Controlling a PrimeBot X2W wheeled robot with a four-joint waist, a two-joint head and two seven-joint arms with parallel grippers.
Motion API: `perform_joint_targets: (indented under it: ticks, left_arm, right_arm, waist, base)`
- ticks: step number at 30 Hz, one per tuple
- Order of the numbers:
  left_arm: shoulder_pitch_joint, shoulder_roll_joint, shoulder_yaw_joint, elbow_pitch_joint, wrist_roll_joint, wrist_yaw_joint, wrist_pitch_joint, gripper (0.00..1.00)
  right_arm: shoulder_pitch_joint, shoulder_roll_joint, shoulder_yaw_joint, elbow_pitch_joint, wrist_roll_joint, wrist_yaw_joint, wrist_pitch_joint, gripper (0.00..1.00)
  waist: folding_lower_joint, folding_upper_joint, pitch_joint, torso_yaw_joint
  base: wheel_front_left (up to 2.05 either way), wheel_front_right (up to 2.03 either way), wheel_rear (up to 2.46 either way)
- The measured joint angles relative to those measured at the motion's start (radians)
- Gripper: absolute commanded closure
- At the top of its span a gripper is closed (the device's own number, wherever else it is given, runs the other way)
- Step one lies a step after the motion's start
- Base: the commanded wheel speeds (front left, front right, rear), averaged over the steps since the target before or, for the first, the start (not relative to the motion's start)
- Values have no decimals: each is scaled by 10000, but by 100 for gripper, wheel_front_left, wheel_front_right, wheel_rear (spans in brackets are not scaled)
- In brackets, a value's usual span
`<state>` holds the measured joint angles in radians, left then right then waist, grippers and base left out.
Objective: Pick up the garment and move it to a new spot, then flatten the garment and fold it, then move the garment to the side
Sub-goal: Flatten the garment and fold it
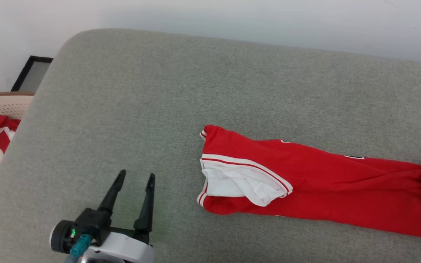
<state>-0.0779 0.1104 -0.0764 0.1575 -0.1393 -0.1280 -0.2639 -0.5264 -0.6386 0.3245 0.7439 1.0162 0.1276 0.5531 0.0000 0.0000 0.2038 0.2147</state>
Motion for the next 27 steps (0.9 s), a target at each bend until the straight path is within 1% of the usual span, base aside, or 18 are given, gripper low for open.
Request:
perform_joint_targets:
  ticks: [5, 7, 10, 13, 17, 19, 21, 23, 25, 27]
  left_arm:
    - [35, 17, 221, -88, 125, -10, 0, 0]
    - [62, 44, 376, -242, 366, -10, 0, 0]
    - [66, 44, 558, -539, 681, -8, 0, 0]
    - [51, -27, 579, -773, 715, -10, 0, 0]
    - [-79, -113, 585, -934, 639, -10, 0, 0]
    - [-196, -98, 596, -980, 612, -10, 0, 0]
    - [-221, -90, 445, -1024, 581, -10, 0, 0]
    - [-198, -75, 230, -993, 359, -10, 0, 0]
    - [-142, -40, 157, -984, 318, -10, 0, 0]
    - [-90, -35, 52, -970, 251, -10, 0, 0]
  right_arm:
    - [58, 153, -462, -148, -144, 54, -414, 100]
    - [93, 86, -777, -165, -144, 54, -617, 100]
    - [291, -441, -1321, -142, -153, 44, -874, 100]
    - [428, -1095, -1935, -75, -265, 40, -1254, 100]
    - [526, -1873, -2857, 389, -339, 40, -1885, 100]
    - [525, -2157, -3127, 625, -445, 40, -2063, 100]
    - [525, -2174, -3292, 757, -437, 38, -2075, 100]
    - [565, -2023, -3243, 608, -397, 38, -1839, 100]
    - [731, -1845, -3087, 155, -286, 36, -1572, 100]
    - [941, -1586, -2899, -594, -58, 36, -1235, 100]
  waist:
    - [0, 0, -5, -289]
    - [0, 1, 10, -443]
    - [0, 0, 73, -691]
    - [0, 0, 210, -904]
    - [0, 0, 436, -1103]
    - [0, 1, 510, -1187]
    - [0, 0, 518, -1249]
    - [0, 0, 447, -1275]
    - [0, 0, 338, -1267]
    - [0, 0, 210, -1226]
  base:
    - [0, 0, 0]
    - [0, 0, 0]
    - [0, 0, 0]
    - [0, 0, 0]
    - [0, 0, 0]
    - [0, 0, 0]
    - [0, 0, 0]
    - [0, 0, 0]
    - [0, 0, 0]
    - [0, 0, 0]
